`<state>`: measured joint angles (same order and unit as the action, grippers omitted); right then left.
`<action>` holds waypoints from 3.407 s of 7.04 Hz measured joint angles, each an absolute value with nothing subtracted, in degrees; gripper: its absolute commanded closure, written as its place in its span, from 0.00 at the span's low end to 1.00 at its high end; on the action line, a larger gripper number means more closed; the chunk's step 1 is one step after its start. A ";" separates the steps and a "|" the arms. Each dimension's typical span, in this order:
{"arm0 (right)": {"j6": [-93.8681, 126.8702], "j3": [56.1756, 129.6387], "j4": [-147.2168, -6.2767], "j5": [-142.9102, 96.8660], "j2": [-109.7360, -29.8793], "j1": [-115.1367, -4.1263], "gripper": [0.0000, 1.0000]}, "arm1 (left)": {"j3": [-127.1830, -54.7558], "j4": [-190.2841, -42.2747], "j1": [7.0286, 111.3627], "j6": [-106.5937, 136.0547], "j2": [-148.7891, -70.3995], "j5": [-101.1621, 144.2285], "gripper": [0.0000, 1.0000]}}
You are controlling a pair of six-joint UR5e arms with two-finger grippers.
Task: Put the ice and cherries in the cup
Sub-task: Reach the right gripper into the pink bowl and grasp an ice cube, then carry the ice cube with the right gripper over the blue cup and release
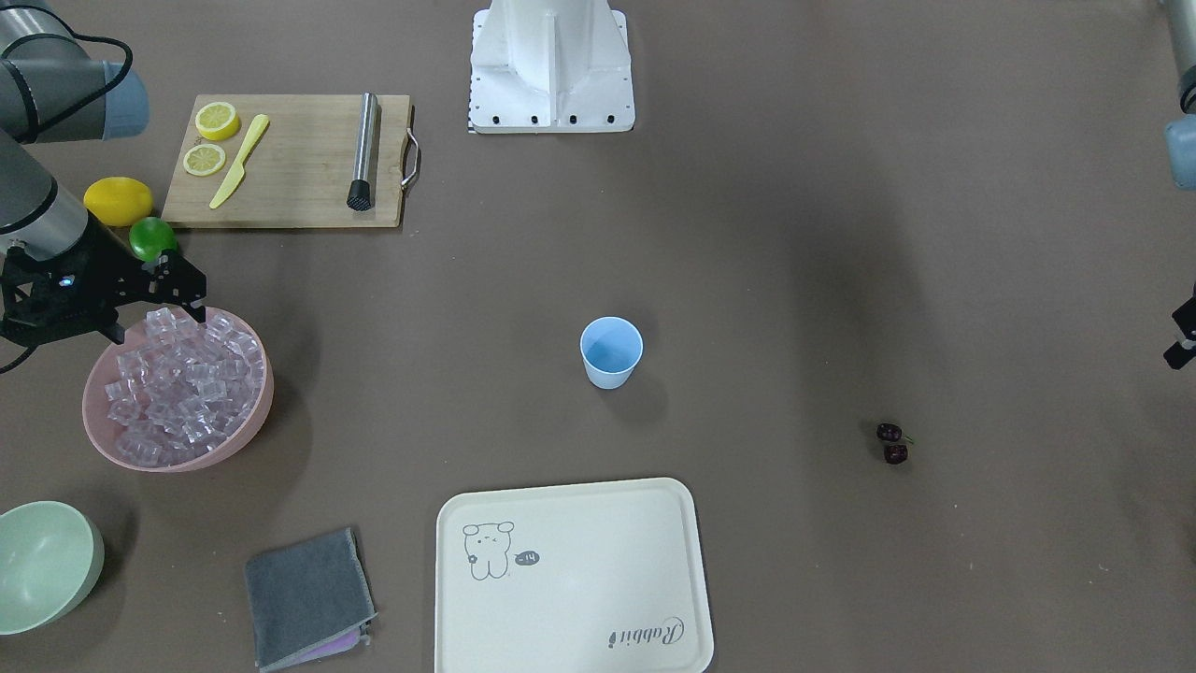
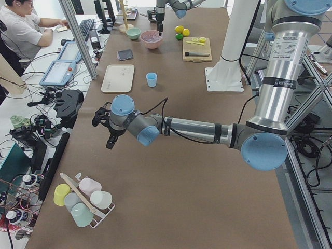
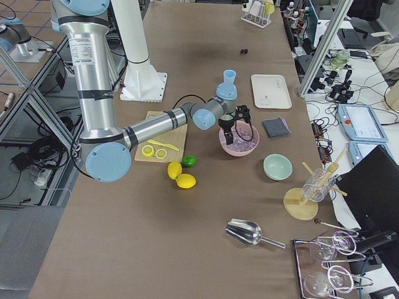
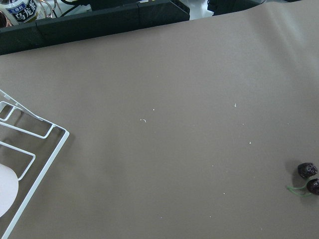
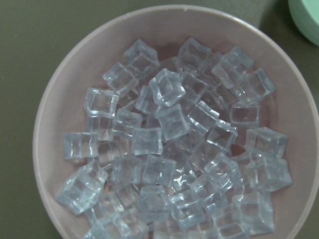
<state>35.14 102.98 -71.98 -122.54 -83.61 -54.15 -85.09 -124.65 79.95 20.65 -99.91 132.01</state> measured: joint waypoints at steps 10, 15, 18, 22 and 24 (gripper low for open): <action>34.70 104.09 -71.81 -119.97 -85.25 -52.48 0.76 | -83.82 -124.86 79.89 20.22 -100.24 132.01 0.03; 34.88 104.59 -72.05 -119.85 -84.93 -52.76 1.00 | -83.46 -126.01 79.45 20.65 -100.20 132.01 0.03; 39.29 106.21 -82.52 -120.78 -73.97 -52.44 1.00 | -83.57 -126.18 79.20 20.83 -100.26 131.99 0.03; 65.98 98.95 -90.53 -109.53 -47.82 -36.38 1.00 | -83.46 -126.21 76.34 21.36 -101.60 131.10 0.03; 72.20 89.44 -90.53 -102.69 -37.02 -30.65 1.00 | -83.73 -126.21 73.78 21.45 -102.11 130.93 0.03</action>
